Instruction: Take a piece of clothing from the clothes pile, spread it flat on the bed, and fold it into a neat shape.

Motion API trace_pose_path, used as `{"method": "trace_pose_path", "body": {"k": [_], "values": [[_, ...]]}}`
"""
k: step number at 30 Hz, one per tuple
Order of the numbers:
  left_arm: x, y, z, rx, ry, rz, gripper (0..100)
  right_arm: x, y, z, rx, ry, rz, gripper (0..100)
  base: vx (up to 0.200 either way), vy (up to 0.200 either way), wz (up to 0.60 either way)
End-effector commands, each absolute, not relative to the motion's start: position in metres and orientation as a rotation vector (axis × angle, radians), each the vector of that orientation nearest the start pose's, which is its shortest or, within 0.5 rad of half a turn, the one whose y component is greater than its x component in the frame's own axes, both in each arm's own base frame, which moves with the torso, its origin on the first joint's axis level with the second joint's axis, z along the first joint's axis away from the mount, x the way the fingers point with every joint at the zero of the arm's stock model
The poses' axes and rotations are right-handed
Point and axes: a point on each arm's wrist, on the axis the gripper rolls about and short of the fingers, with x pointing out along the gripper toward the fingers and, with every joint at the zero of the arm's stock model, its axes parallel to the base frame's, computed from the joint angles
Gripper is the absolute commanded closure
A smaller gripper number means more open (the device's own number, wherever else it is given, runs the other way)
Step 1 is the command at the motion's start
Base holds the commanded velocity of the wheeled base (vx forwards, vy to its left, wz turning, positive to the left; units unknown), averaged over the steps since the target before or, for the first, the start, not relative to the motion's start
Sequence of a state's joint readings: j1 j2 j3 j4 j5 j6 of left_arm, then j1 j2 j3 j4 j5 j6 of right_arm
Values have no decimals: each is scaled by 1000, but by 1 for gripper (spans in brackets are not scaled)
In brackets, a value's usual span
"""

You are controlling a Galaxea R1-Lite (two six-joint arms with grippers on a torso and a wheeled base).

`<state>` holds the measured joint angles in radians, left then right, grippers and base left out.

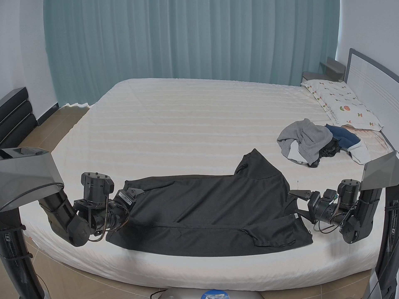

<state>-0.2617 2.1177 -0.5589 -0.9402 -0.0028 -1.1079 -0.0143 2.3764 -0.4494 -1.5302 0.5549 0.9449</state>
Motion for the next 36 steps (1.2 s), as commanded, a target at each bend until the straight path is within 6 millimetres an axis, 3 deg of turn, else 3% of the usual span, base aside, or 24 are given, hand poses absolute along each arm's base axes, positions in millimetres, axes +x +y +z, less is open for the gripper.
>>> {"method": "trace_pose_path", "body": {"k": [1, 6, 30, 36], "values": [[311, -90, 20, -960, 710, 98, 0, 318, 7, -21, 1022, 616, 313, 0, 0, 0, 0], [317, -94, 16, -963, 717, 100, 0, 318, 7, -22, 1021, 616, 312, 0, 0, 0, 0], [310, -107, -5, -857, 836, 111, 0, 317, 8, -25, 1006, 621, 313, 0, 0, 0, 0], [325, -102, -6, -864, 785, 142, 0, 318, 8, -25, 1006, 620, 314, 0, 0, 0, 0]]}}
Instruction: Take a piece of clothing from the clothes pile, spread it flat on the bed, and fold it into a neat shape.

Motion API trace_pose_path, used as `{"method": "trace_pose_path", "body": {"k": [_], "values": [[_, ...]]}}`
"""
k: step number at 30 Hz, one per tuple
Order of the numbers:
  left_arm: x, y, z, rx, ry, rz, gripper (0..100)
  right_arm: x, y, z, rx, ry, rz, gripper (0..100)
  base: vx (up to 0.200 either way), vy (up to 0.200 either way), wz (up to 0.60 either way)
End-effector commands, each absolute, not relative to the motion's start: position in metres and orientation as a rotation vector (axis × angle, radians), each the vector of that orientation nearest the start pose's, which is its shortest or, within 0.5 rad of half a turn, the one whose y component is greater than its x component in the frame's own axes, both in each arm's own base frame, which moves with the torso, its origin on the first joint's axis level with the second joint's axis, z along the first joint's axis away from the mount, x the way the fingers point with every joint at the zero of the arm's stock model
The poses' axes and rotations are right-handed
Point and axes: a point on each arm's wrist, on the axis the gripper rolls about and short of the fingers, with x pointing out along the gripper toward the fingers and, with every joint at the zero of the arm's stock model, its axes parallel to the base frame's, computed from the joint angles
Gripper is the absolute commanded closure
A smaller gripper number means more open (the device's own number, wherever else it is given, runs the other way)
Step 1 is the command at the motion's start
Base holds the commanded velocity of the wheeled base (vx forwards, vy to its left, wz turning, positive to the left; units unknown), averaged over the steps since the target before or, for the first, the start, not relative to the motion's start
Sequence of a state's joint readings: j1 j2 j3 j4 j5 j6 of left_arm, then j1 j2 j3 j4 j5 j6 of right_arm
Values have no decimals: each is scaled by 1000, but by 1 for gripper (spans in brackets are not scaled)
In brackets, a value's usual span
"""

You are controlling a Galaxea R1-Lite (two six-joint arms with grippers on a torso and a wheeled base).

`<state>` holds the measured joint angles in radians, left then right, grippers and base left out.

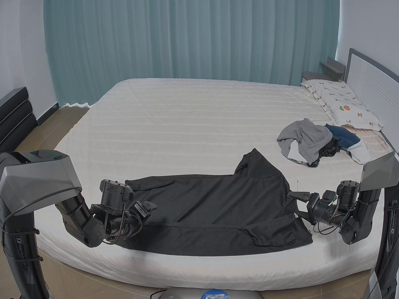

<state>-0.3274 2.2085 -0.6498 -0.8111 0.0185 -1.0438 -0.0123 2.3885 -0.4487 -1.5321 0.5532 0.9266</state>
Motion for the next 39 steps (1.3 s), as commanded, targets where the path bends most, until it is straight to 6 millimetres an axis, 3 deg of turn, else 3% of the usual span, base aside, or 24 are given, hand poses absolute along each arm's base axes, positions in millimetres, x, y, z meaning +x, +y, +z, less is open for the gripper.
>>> {"method": "trace_pose_path", "body": {"k": [1, 10, 19, 24, 31, 39], "values": [[325, -102, -6, -864, 785, 142, 0, 318, 8, -25, 1006, 620, 314, 0, 0, 0, 0], [347, -84, -22, -787, 711, 255, 0, 318, 8, -25, 1006, 619, 312, 0, 0, 0, 0], [367, -57, -19, -836, 631, 314, 0, 318, 8, -25, 1006, 619, 312, 0, 0, 0, 0], [367, -52, -18, -841, 627, 327, 0, 318, 8, -25, 1006, 619, 312, 0, 0, 0, 0], [365, -24, 3, -883, 570, 361, 0, 317, 8, -25, 1006, 621, 312, 0, 0, 0, 0], [334, 3, 23, -973, 648, 250, 0, 317, 8, -25, 1006, 621, 312, 0, 0, 0, 0]]}}
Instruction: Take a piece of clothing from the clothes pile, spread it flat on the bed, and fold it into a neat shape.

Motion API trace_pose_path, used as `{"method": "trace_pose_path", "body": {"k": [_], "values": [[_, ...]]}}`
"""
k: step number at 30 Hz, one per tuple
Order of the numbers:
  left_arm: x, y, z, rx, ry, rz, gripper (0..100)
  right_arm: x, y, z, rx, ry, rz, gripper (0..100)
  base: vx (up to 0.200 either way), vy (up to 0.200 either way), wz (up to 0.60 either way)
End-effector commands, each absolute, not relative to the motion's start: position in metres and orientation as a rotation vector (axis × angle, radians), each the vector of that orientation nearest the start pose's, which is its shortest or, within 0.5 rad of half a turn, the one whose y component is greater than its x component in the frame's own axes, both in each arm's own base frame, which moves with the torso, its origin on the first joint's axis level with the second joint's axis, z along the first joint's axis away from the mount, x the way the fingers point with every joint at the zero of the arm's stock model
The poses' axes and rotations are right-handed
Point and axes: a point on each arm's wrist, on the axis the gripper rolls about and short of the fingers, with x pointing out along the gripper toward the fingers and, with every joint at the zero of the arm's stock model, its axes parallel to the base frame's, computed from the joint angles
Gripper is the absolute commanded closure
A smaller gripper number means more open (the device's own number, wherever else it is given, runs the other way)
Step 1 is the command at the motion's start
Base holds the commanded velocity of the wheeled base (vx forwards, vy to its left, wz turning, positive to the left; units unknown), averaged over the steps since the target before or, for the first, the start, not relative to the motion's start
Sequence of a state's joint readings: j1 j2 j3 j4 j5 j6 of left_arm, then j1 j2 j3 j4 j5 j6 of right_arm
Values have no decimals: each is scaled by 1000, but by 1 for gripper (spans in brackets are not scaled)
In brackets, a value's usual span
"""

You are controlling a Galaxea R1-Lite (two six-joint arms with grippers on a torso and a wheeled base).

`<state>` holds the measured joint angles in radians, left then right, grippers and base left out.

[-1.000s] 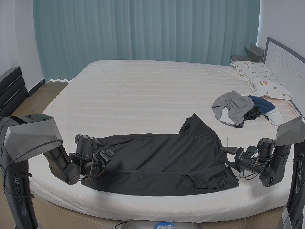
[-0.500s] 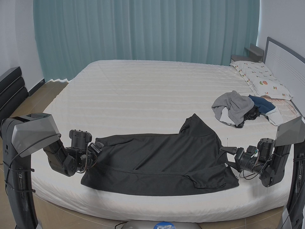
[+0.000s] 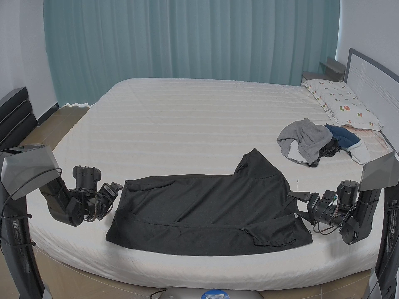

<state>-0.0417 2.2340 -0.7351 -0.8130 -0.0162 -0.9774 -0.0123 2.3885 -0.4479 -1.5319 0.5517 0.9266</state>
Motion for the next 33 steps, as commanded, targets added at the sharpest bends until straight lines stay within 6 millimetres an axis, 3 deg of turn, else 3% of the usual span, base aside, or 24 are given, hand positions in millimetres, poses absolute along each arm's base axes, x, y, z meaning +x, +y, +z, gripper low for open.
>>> {"method": "trace_pose_path", "body": {"k": [1, 9, 13, 25, 33], "values": [[330, 7, 25, -977, 662, 223, 0, 317, 8, -25, 1006, 621, 312, 0, 0, 0, 0], [289, 15, 3, -770, 848, 63, 0, 317, 8, -25, 1006, 621, 312, 0, 0, 0, 0], [279, 13, -3, -679, 888, 20, 0, 317, 8, -25, 1006, 621, 312, 0, 0, 0, 0], [282, -7, -16, -625, 921, -47, 0, 317, 8, -25, 1006, 621, 312, 0, 0, 0, 0], [286, -8, -20, -620, 877, -60, 0, 317, 8, -25, 1006, 621, 312, 0, 0, 0, 0]]}}
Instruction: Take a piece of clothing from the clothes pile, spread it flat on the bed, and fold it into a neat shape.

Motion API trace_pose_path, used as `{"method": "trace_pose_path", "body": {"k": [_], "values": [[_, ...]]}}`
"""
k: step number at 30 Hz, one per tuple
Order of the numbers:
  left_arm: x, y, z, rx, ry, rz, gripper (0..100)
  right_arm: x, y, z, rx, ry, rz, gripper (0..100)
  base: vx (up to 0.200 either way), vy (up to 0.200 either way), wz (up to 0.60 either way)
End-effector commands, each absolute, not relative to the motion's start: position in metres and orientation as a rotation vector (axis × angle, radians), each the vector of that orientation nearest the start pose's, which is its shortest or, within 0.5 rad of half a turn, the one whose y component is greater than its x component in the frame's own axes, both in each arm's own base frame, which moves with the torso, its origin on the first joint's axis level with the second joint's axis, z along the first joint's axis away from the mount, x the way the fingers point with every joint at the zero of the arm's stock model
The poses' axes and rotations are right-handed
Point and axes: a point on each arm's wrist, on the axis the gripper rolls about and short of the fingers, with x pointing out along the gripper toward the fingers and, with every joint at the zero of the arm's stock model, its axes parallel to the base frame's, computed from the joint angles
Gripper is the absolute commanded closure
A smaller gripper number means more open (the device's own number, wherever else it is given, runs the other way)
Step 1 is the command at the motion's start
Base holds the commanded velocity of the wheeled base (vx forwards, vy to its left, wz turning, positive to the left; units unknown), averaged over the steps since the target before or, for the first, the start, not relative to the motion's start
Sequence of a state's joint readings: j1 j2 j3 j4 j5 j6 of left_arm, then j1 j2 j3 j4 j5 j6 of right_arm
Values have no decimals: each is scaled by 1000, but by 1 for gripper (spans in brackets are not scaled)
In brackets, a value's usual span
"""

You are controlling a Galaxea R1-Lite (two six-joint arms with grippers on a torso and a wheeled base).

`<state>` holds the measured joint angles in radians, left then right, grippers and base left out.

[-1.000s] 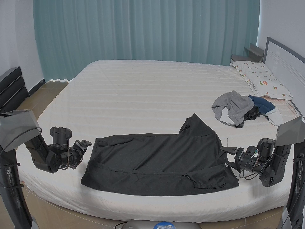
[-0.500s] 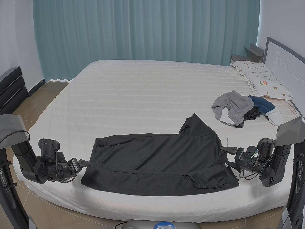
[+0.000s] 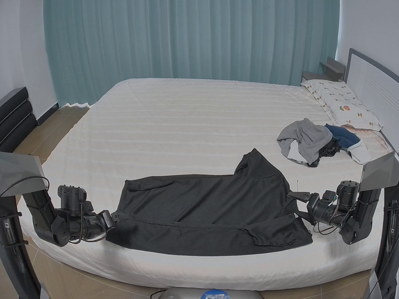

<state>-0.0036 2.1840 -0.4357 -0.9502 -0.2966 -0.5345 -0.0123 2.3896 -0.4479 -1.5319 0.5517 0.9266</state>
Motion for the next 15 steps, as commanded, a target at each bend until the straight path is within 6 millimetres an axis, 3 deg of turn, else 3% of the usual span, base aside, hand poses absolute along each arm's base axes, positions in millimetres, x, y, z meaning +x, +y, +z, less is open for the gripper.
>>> {"method": "trace_pose_path", "body": {"k": [1, 7, 8, 15], "values": [[287, -8, -21, -620, 880, -59, 0, 317, 8, -25, 1006, 621, 312, 0, 0, 0, 0], [285, -8, -23, -620, 889, -55, 0, 317, 8, -25, 1006, 621, 312, 0, 0, 0, 0], [285, -8, -24, -619, 892, -54, 100, 317, 8, -25, 1005, 620, 312, 0, 0, 0, 0], [279, -6, -26, -617, 909, -32, 100, 317, 8, -25, 1006, 621, 312, 0, 0, 0, 0]]}}
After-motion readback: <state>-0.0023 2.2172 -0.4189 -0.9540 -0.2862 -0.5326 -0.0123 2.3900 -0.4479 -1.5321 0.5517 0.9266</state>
